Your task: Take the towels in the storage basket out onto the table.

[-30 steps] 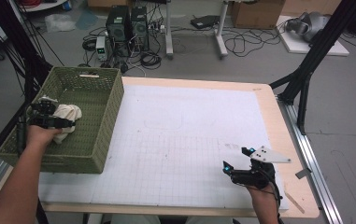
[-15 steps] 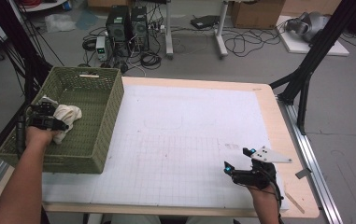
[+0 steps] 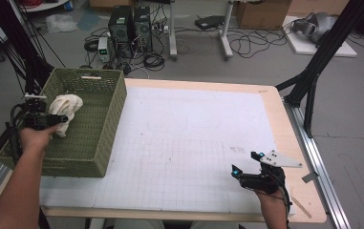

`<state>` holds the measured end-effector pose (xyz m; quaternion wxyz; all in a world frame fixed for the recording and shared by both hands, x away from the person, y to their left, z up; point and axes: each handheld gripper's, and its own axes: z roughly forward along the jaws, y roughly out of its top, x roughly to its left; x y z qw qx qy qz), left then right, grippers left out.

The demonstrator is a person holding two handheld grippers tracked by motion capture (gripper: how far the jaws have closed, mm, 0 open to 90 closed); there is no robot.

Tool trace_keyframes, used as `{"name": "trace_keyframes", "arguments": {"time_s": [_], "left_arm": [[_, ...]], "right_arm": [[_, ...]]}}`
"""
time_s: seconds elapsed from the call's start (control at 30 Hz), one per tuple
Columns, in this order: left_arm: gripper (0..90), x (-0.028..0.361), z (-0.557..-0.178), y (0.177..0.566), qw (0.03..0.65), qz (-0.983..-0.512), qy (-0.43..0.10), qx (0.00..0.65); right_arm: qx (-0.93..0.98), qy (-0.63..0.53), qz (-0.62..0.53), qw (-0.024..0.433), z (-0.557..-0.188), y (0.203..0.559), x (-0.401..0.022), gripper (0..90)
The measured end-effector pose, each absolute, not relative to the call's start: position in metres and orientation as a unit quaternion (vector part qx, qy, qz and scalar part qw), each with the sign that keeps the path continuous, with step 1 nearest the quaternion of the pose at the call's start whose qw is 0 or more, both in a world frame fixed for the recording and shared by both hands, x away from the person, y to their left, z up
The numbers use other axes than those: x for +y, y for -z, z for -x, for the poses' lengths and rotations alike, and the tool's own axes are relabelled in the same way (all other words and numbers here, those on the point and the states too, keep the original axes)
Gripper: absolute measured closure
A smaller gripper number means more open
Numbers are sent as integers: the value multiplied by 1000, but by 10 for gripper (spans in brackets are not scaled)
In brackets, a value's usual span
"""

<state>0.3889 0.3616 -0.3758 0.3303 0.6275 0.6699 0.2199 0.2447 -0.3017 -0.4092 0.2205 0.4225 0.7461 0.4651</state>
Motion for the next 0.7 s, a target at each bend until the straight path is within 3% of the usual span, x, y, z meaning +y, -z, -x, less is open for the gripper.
{"name": "trace_keyframes", "arguments": {"time_s": [0.7], "left_arm": [[733, 351, -361, 328, 508, -582, -258, 580]], "right_arm": [[749, -463, -422, 216, -248, 411, -299, 107]]}}
